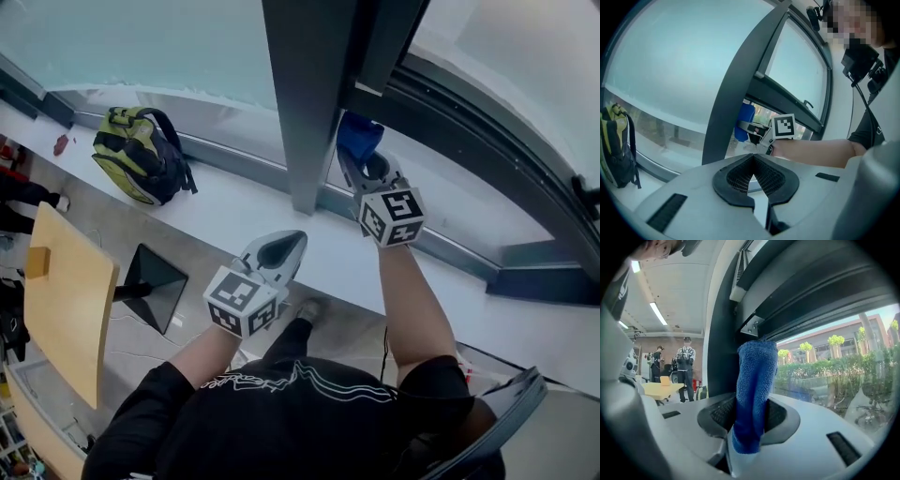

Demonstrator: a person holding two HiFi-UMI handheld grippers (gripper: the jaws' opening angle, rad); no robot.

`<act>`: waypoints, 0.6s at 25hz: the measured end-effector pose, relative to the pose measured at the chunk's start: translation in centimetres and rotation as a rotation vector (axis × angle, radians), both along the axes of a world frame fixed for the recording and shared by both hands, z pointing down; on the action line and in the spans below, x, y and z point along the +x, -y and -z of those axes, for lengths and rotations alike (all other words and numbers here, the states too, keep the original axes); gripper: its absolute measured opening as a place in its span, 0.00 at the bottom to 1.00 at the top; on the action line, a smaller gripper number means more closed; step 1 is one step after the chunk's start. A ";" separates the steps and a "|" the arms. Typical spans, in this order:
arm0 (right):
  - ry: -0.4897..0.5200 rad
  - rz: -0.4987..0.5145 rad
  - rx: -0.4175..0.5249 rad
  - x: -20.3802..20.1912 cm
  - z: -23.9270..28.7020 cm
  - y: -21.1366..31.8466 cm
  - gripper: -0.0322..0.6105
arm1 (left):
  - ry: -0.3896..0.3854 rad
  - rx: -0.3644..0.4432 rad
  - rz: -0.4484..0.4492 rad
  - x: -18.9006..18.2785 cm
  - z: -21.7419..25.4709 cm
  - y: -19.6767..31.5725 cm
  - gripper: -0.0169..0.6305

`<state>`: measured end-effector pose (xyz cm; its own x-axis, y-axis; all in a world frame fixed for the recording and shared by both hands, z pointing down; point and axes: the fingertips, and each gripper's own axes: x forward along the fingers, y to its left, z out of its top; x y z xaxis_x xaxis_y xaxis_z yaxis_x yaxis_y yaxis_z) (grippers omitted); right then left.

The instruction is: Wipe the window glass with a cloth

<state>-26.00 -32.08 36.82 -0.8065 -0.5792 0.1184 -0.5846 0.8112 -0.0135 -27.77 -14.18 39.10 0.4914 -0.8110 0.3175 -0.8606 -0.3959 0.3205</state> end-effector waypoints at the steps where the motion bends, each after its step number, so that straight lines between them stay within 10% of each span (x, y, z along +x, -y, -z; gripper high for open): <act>1: -0.002 -0.002 0.017 -0.2 0.3 0.2 0.24 | -0.009 -0.006 0.008 -0.1 -0.3 0.0 0.04; 15: 0.008 -0.070 0.082 0.0 1.9 2.8 0.24 | -0.036 -0.045 0.023 -0.3 -1.8 0.5 0.04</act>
<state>-26.02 -34.89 34.88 -0.7642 -0.6419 0.0620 -0.6402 0.7667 0.0470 -28.11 -14.69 40.87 0.4849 -0.8072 0.3366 -0.8567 -0.3609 0.3685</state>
